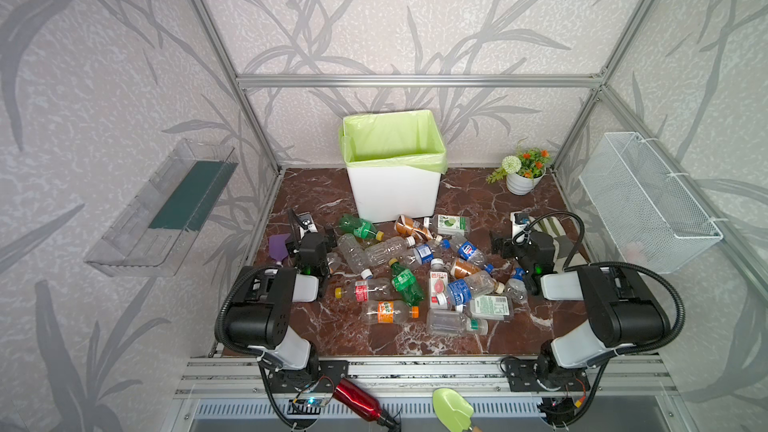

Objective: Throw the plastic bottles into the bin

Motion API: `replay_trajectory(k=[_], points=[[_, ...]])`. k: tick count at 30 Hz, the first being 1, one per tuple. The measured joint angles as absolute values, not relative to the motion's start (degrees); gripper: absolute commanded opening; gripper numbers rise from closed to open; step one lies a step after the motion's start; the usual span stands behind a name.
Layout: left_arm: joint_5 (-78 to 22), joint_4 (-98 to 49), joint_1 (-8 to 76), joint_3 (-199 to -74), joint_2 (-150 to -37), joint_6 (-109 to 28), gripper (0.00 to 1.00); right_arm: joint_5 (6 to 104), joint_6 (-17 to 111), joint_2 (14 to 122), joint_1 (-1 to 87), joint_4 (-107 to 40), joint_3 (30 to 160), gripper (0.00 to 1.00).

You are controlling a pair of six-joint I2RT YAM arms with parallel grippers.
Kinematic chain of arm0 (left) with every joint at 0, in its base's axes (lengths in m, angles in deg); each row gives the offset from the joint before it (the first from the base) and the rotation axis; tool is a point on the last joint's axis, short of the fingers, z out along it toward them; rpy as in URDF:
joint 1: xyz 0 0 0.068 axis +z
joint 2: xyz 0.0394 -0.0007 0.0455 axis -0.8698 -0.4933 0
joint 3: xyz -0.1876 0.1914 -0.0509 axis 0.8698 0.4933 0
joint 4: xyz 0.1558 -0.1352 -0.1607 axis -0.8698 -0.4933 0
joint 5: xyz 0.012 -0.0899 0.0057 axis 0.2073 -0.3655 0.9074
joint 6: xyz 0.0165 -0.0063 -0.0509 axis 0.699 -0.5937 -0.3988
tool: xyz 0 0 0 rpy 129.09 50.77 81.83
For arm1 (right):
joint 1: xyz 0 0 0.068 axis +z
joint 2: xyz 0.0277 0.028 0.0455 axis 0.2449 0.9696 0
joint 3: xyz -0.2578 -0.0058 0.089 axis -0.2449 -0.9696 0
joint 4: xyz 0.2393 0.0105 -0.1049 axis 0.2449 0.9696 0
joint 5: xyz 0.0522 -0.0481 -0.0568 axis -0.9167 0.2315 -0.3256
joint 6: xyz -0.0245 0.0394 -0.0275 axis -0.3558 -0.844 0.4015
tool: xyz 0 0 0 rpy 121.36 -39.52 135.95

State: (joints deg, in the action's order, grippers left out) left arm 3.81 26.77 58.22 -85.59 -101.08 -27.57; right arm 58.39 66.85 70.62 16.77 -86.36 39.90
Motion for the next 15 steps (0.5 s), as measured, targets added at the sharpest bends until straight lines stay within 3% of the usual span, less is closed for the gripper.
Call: replay_trajectory(k=[4,15], points=[[3.7,23.2,58.3,-85.9,-99.3,-27.7,0.99,59.9,66.2,69.2,16.7,-82.0,41.0,0.99],[5.9,-7.0,58.5,-103.4,-79.3,-29.9,0.99,67.0,49.7,58.4,16.6,-31.7,69.3,0.99]])
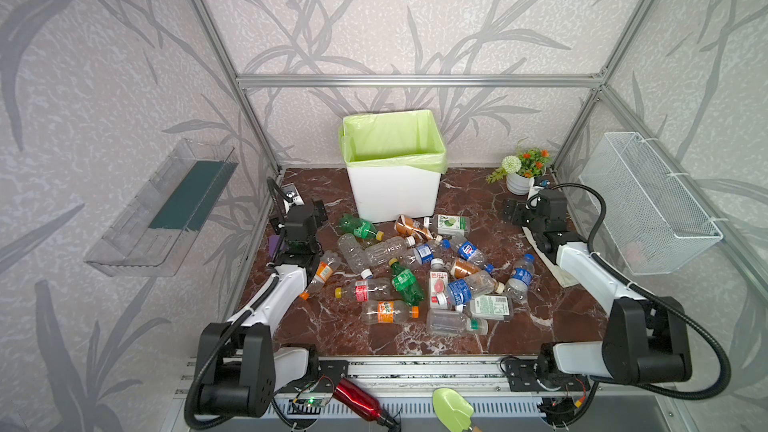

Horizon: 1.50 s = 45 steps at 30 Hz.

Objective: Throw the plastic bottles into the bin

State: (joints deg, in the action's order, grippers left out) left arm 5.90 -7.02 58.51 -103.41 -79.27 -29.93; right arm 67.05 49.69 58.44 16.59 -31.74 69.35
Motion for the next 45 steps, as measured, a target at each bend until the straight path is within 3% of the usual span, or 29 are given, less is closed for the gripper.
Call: replay_trajectory(k=[6,12,21,27,38,45], points=[[4.3,-13.9,58.5,-104.5,-77.8,-31.6,0.99,66.9,42.0,57.2,16.6,-14.5,69.0,0.99],[3.1,-19.0,57.4,-105.6,-79.8,-32.1,0.99,64.6,35.6,57.9,17.2,-8.9,68.7,0.99],[7.7,-19.9,50.4,-106.3,-80.0,-28.2,0.99,70.0,32.2,55.8,17.4,3.5,70.9,0.99],[8.8,-19.3,50.3,-106.3,-80.0,-27.0,0.99,70.9,31.9,51.4,17.2,5.7,66.0,0.76],[9.7,-18.8,50.3,-106.3,-79.9,-27.0,0.99,68.4,33.8,57.4,16.2,3.5,63.9,0.77],[10.3,-19.1,50.3,-106.3,-79.2,-27.0,0.99,65.0,35.1,62.6,15.5,1.0,63.7,0.7]])
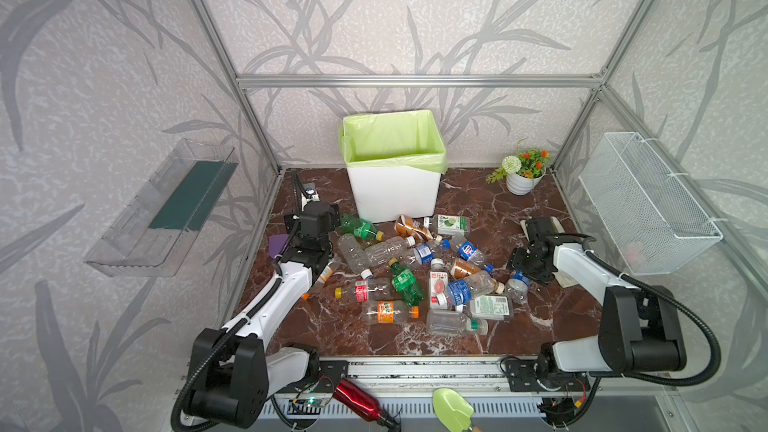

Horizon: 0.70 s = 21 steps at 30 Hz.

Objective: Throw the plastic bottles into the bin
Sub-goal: 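Lift the blue-capped bottle and carry it over the bin with the right gripper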

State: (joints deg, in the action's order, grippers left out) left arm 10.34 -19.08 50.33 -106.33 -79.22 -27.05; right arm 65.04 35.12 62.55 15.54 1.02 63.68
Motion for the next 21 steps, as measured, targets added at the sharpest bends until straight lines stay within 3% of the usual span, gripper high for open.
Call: replay_trajectory(k=[4,9,16,21], points=[[10.6,-19.8,50.3,-106.3,-78.2,-27.1,0.99,63.3,35.7,62.9,15.3,-1.0,62.3,0.64],[11.1,-20.8,50.3,-106.3,-76.8,-27.2,0.99,61.0,36.2,63.0,14.2,-3.4,61.9,0.49],[12.0,-22.0,50.5,-106.3,-75.3,-27.7,0.99,59.3,37.7,60.8,13.0,-3.9,62.5,0.48],[12.3,-23.9,50.9,-106.3,-74.5,-28.2,0.99,59.4,40.2,54.6,13.0,-4.4,70.7,0.48]])
